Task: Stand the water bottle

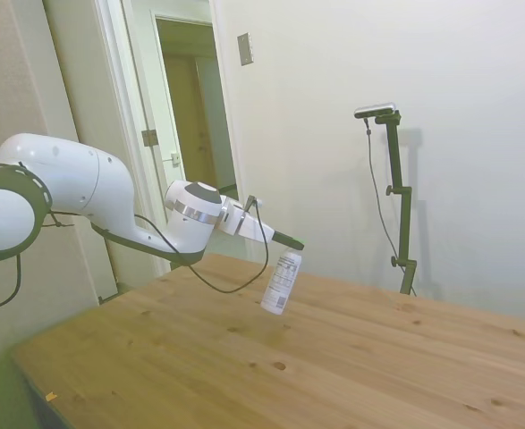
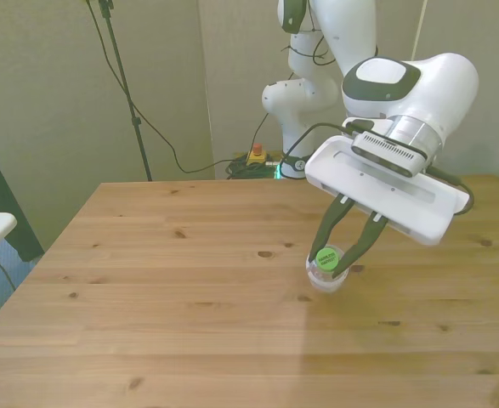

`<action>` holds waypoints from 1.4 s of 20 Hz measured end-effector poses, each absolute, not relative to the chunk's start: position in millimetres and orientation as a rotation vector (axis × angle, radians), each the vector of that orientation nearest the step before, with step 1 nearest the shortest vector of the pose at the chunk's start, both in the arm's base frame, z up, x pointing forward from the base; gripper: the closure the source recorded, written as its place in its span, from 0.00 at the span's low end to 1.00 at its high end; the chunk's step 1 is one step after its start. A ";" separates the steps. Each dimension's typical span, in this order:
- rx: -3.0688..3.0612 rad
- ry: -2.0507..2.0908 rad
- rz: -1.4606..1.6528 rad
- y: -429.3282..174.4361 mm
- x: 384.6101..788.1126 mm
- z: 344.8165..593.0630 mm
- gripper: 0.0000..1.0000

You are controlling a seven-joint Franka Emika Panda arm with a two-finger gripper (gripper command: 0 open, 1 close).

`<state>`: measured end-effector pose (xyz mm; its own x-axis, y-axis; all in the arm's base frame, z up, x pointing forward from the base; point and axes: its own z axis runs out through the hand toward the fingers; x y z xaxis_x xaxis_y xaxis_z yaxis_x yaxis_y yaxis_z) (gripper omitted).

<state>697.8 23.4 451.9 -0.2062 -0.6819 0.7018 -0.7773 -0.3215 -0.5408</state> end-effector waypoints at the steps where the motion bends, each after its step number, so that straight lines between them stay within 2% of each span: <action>1: 1.890 -1.765 1.629 25.4 698.8 451.6 1.00; 10: 1.719 -1.686 1.967 51.3 718.8 440.7 1.00; 13: 1.682 -1.648 2.035 58.0 733.4 451.4 1.00; 16: 1.663 -1.592 2.094 70.1 747.7 449.6 1.00; 22: 1.651 -1.533 2.140 92.6 769.9 425.7 1.00; 28: 1.563 -1.490 2.231 111.7 780.5 435.4 1.00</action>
<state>780.5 111.7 435.4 -0.4927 -0.4564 0.7409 -0.5095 -0.5390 -0.6708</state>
